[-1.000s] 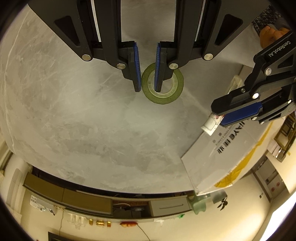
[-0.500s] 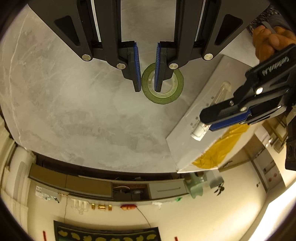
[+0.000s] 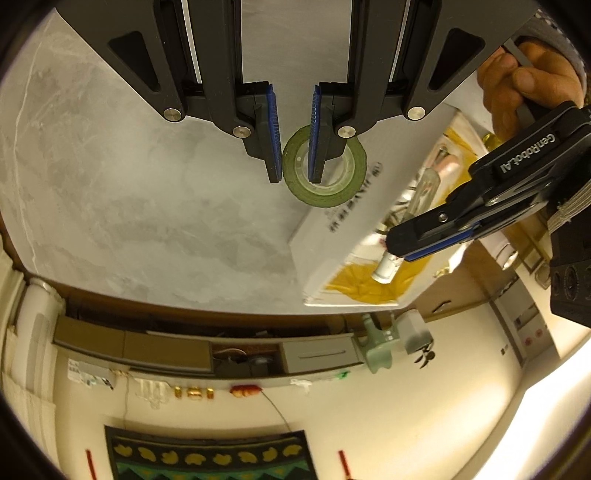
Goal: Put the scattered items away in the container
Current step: 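Lift the lighter and tape and carry both over the white box, then open the left tool to drop the lighter while the right tool drops the tape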
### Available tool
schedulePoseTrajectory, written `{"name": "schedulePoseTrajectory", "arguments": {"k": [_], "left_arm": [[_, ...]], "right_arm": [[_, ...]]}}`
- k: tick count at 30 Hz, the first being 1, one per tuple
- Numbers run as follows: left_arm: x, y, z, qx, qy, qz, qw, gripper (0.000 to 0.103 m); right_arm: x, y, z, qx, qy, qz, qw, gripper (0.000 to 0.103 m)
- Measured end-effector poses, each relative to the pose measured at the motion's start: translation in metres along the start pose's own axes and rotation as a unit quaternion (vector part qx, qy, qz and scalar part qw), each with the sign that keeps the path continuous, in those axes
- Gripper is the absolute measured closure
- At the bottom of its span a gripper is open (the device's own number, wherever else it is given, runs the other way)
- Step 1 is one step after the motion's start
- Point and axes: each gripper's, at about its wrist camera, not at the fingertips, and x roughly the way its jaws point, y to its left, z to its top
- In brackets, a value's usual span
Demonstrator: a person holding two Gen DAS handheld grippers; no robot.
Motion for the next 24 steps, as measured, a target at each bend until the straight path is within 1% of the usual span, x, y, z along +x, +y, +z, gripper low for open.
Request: {"name": "schedulePoseTrajectory", "arguments": {"k": [6,14,18,24], "left_arm": [[-0.024,0.028,0.007,-0.028,-0.026,0.002,0.9993,0.083],[-0.058,0.076,0.015,-0.061,-0.061,0.030,0.9958,0.083],[-0.067,0.095,0.016,-0.073,-0.066,0.040,0.9943,0.083],[-0.075,0.117,0.013,-0.082,-0.060,0.050,0.9935,0.083]], "right_arm": [[-0.006,0.031,0.016,-0.020,-0.011,0.008,1.000,0.088],[0.002,0.074,0.033,-0.049,-0.014,0.022,0.998,0.088],[0.009,0.091,0.039,-0.063,-0.013,0.028,0.998,0.088],[0.023,0.109,0.047,-0.077,-0.009,0.035,0.996,0.088]]}}
